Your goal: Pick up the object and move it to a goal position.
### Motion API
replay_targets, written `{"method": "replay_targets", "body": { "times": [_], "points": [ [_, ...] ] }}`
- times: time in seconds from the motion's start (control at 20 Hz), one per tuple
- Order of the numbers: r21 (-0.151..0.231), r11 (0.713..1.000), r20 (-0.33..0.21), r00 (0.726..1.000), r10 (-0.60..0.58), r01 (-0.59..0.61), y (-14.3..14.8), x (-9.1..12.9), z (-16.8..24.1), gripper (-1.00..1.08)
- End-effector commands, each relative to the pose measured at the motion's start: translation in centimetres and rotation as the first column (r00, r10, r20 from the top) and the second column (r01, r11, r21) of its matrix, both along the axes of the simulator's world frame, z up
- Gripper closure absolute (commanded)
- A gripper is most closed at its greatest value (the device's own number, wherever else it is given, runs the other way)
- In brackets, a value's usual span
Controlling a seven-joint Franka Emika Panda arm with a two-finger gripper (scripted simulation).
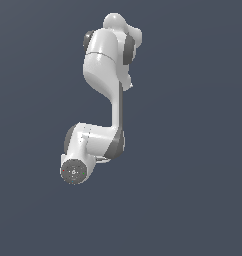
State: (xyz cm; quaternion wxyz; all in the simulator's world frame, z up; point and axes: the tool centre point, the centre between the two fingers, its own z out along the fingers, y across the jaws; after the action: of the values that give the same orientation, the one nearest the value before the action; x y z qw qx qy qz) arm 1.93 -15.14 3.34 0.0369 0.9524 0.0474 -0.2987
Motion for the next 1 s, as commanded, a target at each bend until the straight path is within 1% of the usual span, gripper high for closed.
{"method": "replay_targets", "body": {
  "times": [0.0, 0.6, 0.95],
  "points": [
    [0.0, 1.0, 0.0, 1.0, 0.0, 0.0, 0.0, 0.0, -0.1, 1.08],
    [0.0, 1.0, 0.001, 1.0, 0.0, 0.0, 0.0, 0.0, 0.0, 1.08],
    [0.0, 1.0, 0.001, 1.0, 0.0, 0.0, 0.4, -0.3, 1.6, 1.08]
  ]
}}
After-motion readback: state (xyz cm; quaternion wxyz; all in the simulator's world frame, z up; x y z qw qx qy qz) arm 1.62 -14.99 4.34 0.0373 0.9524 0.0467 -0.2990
